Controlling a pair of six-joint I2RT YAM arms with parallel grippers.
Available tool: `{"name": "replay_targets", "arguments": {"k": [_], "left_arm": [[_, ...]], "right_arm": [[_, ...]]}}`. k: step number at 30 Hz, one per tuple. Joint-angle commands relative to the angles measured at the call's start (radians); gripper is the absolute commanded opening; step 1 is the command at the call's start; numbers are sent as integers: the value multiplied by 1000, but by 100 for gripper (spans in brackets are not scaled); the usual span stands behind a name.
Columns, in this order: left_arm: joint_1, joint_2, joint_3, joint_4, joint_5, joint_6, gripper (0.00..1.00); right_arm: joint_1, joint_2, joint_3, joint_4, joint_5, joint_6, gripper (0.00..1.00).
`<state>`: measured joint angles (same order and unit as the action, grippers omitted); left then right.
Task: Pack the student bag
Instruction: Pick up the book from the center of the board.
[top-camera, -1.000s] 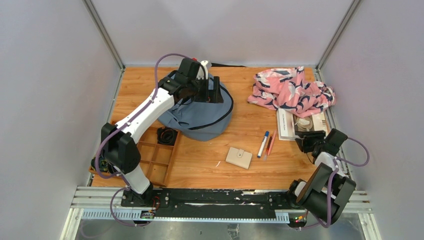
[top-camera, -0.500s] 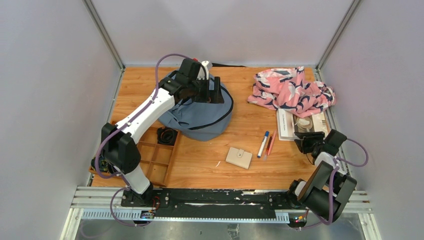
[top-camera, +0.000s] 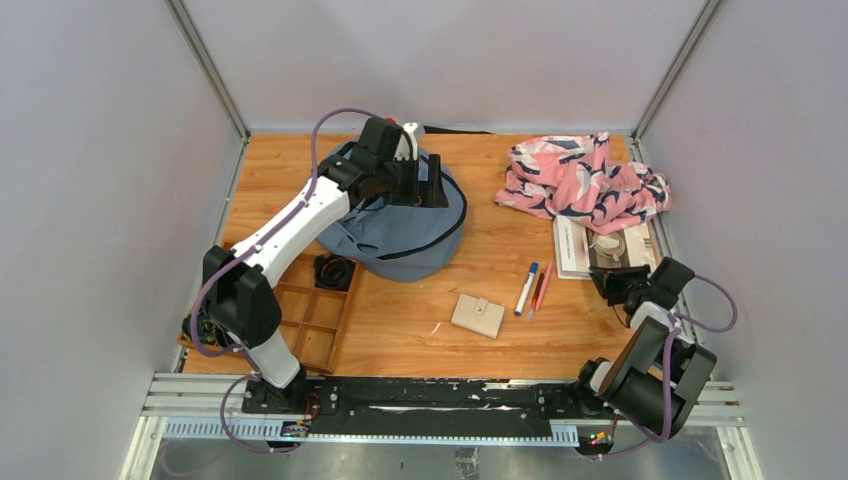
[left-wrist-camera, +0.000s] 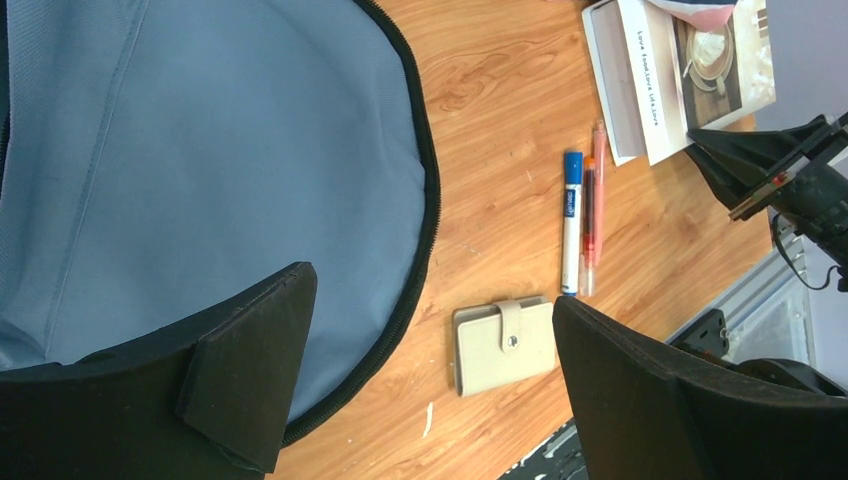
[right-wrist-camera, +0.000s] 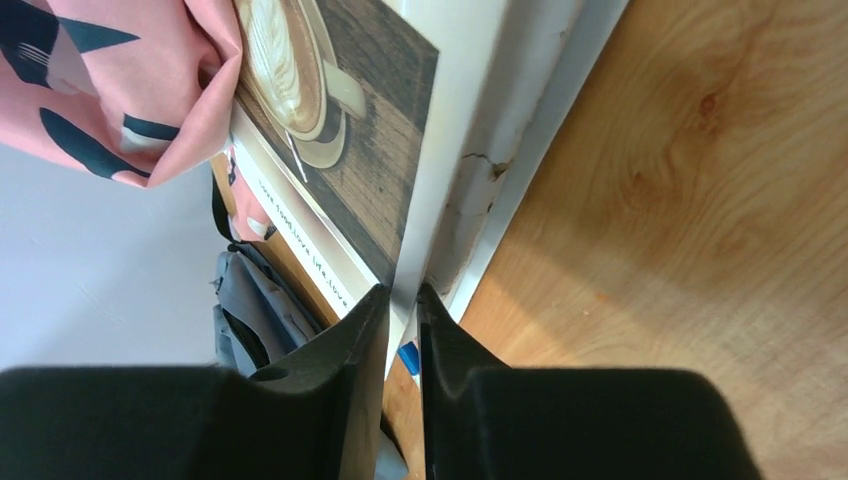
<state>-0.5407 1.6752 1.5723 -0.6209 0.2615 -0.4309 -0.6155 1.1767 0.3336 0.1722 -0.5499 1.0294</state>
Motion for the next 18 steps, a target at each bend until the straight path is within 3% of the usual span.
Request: {"name": "replay_targets", "arguments": {"k": [1, 3, 4, 11, 18], "left_arm": [[-11, -21, -14, 31, 10, -3, 97], [-11, -24, -15, 31, 9, -3, 97], [-11, -24, -15, 31, 8, -3, 97], [-35, -5, -6, 32, 26, -17, 97], [-60, 28, 1, 98, 120, -63, 97]], "right_arm": [[-13, -2, 48, 12, 5, -12, 15], [-13, -2, 52, 5, 3, -15, 2], [-13, -2, 52, 3, 1, -13, 0], [-14, -64, 37, -38, -66, 8, 0], [-13, -307, 47, -205, -133, 19, 0]]}}
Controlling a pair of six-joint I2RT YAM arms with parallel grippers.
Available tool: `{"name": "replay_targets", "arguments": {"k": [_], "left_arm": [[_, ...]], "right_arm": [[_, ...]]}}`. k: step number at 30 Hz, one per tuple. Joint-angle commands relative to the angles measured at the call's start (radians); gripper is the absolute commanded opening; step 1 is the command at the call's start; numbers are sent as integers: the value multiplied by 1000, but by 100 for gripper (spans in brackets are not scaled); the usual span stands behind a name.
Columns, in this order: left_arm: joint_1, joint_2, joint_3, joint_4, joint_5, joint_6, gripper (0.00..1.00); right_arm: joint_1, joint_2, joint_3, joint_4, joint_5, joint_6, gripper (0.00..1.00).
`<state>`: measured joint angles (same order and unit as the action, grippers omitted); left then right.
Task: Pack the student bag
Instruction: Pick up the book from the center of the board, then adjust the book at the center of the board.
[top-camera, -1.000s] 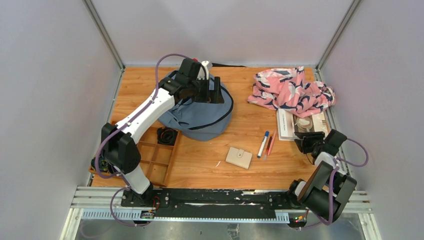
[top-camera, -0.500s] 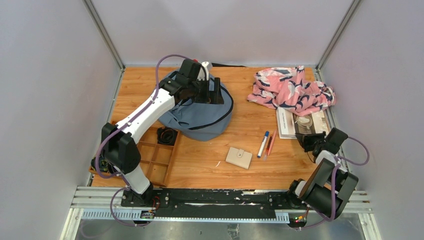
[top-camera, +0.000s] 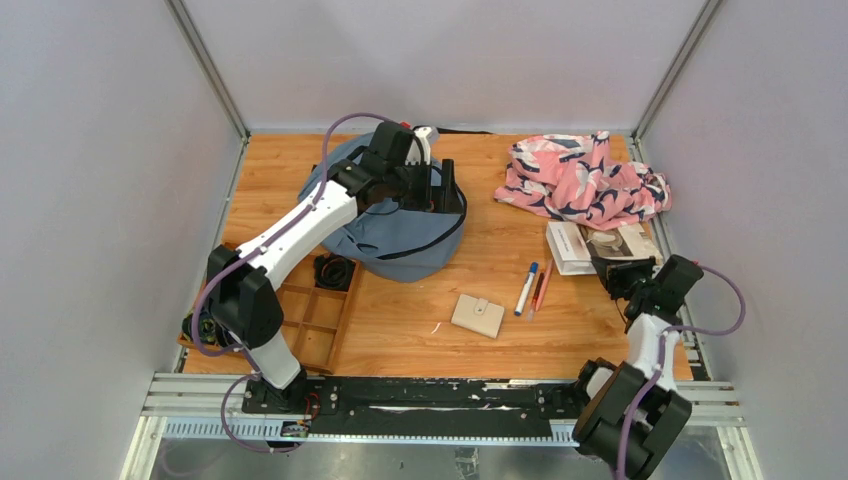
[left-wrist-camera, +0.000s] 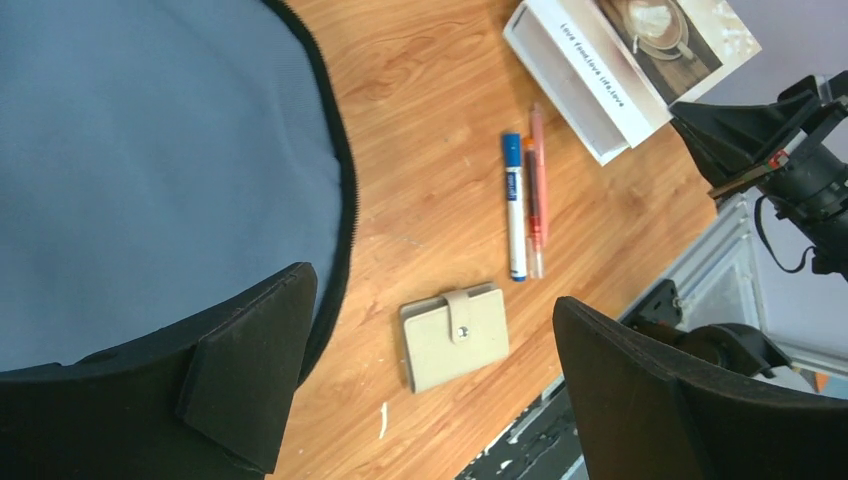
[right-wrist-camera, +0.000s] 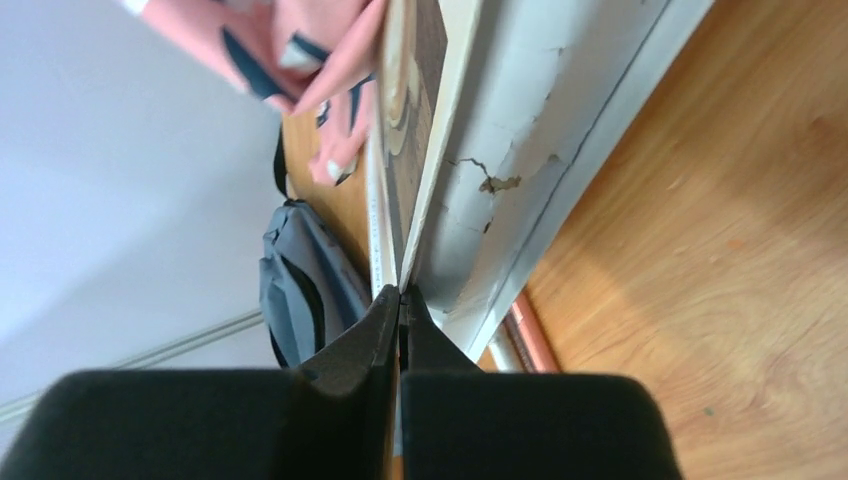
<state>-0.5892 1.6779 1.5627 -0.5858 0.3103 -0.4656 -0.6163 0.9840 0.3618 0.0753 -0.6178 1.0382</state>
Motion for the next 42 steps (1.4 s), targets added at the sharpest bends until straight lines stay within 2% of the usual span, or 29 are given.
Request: {"name": "replay_targets", "arguments": {"k": [1, 5, 10, 13, 18, 23, 27, 30, 35, 37, 38, 39, 41, 42], "left_arm": [[-10, 32, 28, 43, 62, -11, 97], [22, 42, 109, -63, 19, 58, 97], [134, -10, 85, -48, 84, 34, 97], [206, -44, 65, -42, 115, 21, 97], [327, -103, 43, -40, 141, 3, 97], [430, -147, -9, -32, 147, -37, 97], [471, -181, -83, 5, 176, -64, 97], [470, -185, -125, 5, 197, -54, 97], [463, -160, -193, 4, 260, -33, 97], [450, -150, -215, 4, 255, -27, 97], [438, -142, -224, 5, 245, -28, 97], [426, -137, -233, 10, 238, -29, 97], [393, -121, -244, 23, 224, -29, 97], [376, -111, -246, 24, 218, -28, 97]], "right_arm": [[-12, -127, 29, -109, -85, 20, 0], [21, -126, 102, -86, -134, 82, 0], [117, -143, 211, -128, -124, 117, 0], [216, -159, 286, -145, -61, 122, 0], [511, -69, 416, -90, 21, 111, 0], [843, 157, 568, 76, 48, 58, 0], [963, 381, 751, 61, -58, -49, 0], [968, 512, 787, 115, -204, -61, 0], [960, 726, 826, 185, -534, -109, 0], [958, 782, 824, 223, -616, -127, 0], [951, 809, 839, 177, -629, -169, 0], [939, 824, 860, 87, -615, -238, 10], [914, 812, 901, -140, -496, -397, 45], [907, 796, 912, -212, -425, -442, 59]]}}
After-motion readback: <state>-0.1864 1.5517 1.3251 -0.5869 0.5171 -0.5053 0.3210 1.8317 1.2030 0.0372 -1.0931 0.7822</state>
